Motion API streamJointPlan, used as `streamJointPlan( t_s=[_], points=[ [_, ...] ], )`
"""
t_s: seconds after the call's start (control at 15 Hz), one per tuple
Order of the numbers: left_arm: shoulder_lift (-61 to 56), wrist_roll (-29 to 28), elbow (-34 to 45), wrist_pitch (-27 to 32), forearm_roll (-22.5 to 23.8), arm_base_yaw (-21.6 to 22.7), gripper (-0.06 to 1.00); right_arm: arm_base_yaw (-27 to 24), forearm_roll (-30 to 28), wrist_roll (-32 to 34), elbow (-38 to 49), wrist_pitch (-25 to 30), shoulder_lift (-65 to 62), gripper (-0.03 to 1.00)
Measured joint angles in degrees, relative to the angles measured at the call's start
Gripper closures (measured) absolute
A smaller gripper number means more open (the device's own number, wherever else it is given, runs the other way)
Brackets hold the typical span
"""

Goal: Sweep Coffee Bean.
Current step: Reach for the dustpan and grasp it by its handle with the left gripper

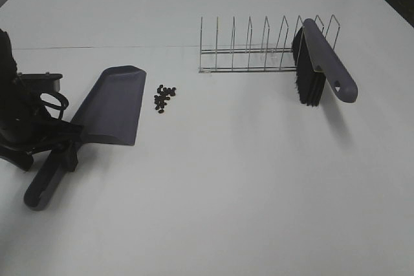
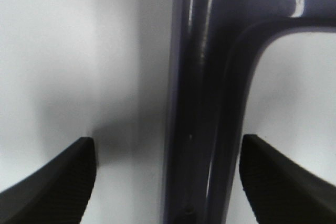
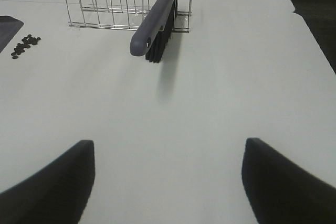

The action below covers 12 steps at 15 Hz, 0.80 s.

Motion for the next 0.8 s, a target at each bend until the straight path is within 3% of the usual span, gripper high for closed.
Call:
streamJointPlan(
  t_s=[0.2, 0.33, 0.53, 0.8],
  points=[
    [1.83, -0.11, -2.01, 0.17, 0.63, 0.00, 0.27, 0.00, 0.00, 0.00, 0.00, 0.00, 0.00, 0.31],
    [2.64, -0.11, -3.21, 0.69, 0.92, 0.00, 0.35, 0.00, 0.00, 0.00, 0.00, 0.00, 0.00, 0.31],
    [2.81, -0.97, -3.44, 1.20, 0.92, 0.00, 0.62, 0.00, 0.00, 0.00, 0.00, 0.00, 0.00, 0.31],
    [2.81, -2.58, -3.44, 1.49, 0.74, 0.00, 0.62, 0.00, 0.00, 0.00, 0.00, 0.00, 0.00, 0.31]
  ],
)
